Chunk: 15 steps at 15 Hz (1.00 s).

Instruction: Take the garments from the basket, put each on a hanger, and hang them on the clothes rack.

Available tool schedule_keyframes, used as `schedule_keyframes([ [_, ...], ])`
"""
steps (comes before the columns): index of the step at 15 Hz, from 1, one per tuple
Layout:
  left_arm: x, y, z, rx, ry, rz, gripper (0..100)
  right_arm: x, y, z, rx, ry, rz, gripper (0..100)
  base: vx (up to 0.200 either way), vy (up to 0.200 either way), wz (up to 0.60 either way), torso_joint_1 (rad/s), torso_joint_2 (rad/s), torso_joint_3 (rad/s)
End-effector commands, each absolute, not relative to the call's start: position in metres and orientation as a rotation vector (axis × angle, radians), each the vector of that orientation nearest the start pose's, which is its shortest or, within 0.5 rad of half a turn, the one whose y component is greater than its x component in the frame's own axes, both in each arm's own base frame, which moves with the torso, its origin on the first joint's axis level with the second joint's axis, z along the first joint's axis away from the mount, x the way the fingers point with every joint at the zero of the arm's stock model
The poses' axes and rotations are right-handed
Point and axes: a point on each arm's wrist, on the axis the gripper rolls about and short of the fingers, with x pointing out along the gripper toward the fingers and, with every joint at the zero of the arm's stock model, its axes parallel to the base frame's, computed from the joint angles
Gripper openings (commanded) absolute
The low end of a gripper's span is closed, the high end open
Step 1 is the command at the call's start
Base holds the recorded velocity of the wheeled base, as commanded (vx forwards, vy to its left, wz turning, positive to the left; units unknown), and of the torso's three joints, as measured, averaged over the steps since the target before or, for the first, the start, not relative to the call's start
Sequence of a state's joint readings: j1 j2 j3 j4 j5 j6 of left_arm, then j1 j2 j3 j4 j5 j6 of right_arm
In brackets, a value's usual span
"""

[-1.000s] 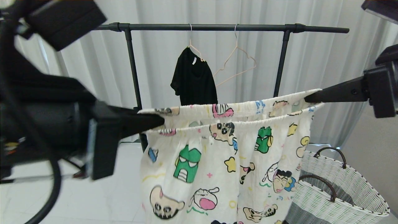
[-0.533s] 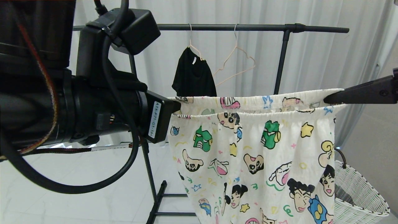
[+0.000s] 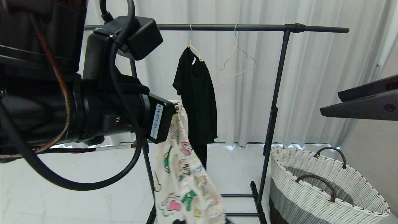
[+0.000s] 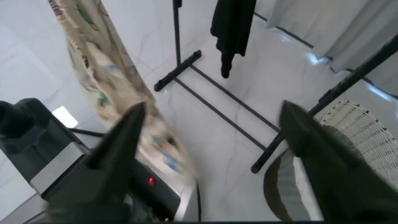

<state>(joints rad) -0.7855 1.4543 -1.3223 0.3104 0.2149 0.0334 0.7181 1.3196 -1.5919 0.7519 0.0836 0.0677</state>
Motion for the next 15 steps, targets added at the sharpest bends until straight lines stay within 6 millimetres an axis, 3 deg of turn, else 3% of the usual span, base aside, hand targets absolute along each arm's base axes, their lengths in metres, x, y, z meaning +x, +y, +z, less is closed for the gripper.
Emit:
schedule_keyframes([
  [1, 0.179, -0.163, 0.304, 0.246, 0.395, -0.539, 0, 0.122, 0.101, 0.362, -0.083, 0.489, 0.730, 100, 0.000, 0.000, 0.00, 0.000, 0.00, 0.000],
  [3, 0.183, -0.153, 0.300, 0.257, 0.409, -0.490, 0, 0.134, 0.089, 0.355, -0.097, 0.512, 0.580, 100, 0.000, 0.000, 0.00, 0.000, 0.00, 0.000],
  [5, 0.182, -0.118, 0.292, 0.383, 0.409, -0.372, 0, 0.142, 0.071, 0.337, -0.226, 0.608, 0.228, 100, 0.000, 0.000, 0.00, 0.000, 0.00, 0.000],
  [6, 0.184, -0.098, 0.287, 0.422, 0.425, -0.302, 0, 0.144, 0.066, 0.331, -0.243, 0.630, 0.154, 100, 0.000, 0.000, 0.00, 0.000, 0.00, 0.000],
  [11, 0.185, -0.040, 0.274, 0.376, 0.503, -0.040, 0, 0.128, 0.049, 0.312, -0.311, 0.657, -0.024, 100, 0.000, 0.000, 0.00, 0.000, 0.00, 0.000],
  [15, 0.182, -0.027, 0.274, 0.353, 0.508, 0.025, 0, 0.118, 0.043, 0.306, -0.303, 0.661, -0.040, 100, 0.000, 0.000, 0.00, 0.000, 0.00, 0.000],
])
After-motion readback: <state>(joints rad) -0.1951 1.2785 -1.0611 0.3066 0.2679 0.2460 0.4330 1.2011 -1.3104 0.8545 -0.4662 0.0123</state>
